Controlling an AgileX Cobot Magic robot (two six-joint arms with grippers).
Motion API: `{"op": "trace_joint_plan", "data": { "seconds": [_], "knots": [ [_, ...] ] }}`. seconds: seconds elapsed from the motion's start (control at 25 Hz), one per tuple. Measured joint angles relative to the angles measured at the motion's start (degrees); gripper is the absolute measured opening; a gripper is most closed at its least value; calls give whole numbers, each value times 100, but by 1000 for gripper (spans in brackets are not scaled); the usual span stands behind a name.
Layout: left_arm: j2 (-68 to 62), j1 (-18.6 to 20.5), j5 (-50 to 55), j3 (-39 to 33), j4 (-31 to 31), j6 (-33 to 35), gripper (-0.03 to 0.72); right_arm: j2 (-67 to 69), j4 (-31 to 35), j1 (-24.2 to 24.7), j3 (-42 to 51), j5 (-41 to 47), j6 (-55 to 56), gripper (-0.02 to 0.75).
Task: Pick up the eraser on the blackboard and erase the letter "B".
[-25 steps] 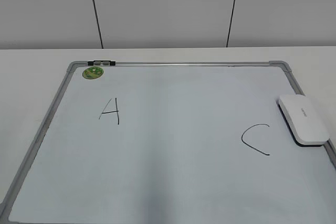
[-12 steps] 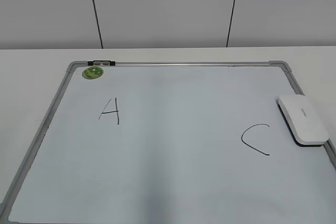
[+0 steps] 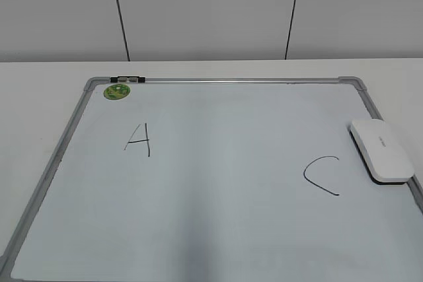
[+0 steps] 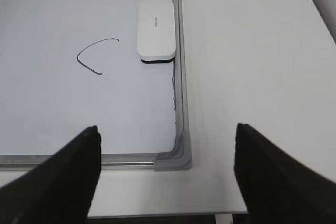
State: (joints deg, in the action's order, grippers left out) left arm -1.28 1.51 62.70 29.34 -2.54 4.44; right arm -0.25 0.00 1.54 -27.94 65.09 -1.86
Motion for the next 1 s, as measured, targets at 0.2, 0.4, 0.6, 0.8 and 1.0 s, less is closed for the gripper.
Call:
{"op": "trace_joint_plan", "data": {
  "seconds": [0.2,0.4,0.6,0.8,1.0],
  "knots": [
    [75,0,21,0,13,0,320,-70,0,10,0,14,0,587],
    [75,0,21,0,22,0,314,-70,0,10,0,14,11,587],
    [75,0,21,0,22,0,293,-70,0,10,0,14,11,587],
    [75,0,21,0,22,0,279,-70,0,10,0,14,11,587],
    [75,0,21,0,22,0,276,-70,0,10,0,14,11,587]
  ]
}}
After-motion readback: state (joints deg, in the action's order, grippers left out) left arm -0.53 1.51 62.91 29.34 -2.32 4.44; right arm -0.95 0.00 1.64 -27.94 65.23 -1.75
